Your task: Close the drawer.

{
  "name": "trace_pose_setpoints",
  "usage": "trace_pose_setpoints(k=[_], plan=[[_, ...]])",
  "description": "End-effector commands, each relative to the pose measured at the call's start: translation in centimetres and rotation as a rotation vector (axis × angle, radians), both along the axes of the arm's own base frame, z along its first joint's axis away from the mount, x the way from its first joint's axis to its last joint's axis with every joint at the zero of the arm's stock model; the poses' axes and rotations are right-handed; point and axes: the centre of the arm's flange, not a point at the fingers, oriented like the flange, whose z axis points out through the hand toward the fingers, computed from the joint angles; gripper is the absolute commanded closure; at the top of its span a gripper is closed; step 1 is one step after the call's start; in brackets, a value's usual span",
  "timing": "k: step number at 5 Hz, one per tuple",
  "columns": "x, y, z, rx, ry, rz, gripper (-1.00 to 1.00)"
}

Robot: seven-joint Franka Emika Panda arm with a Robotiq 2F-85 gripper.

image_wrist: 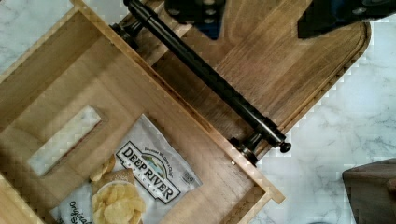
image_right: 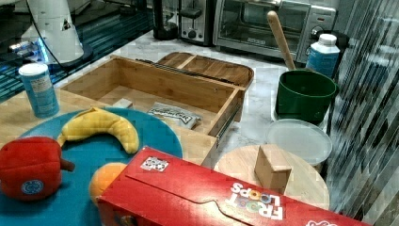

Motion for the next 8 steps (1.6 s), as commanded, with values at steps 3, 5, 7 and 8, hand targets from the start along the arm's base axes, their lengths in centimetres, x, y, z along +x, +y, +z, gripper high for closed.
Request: trace_pose_setpoints(k=[3, 5, 7, 8], plan=[[0.2, 0.8, -0.6, 0.101, 0.010, 0.108, -1.00], [-0.5, 7.0, -2.1, 0.112, 0.002, 0.377, -1.00], [-1.2, 11.0, -4.9, 0.108, -0.002, 0.676, -1.00], [-1.5, 11.0, -6.8, 0.191, -0.004, 0.652, 1.00]])
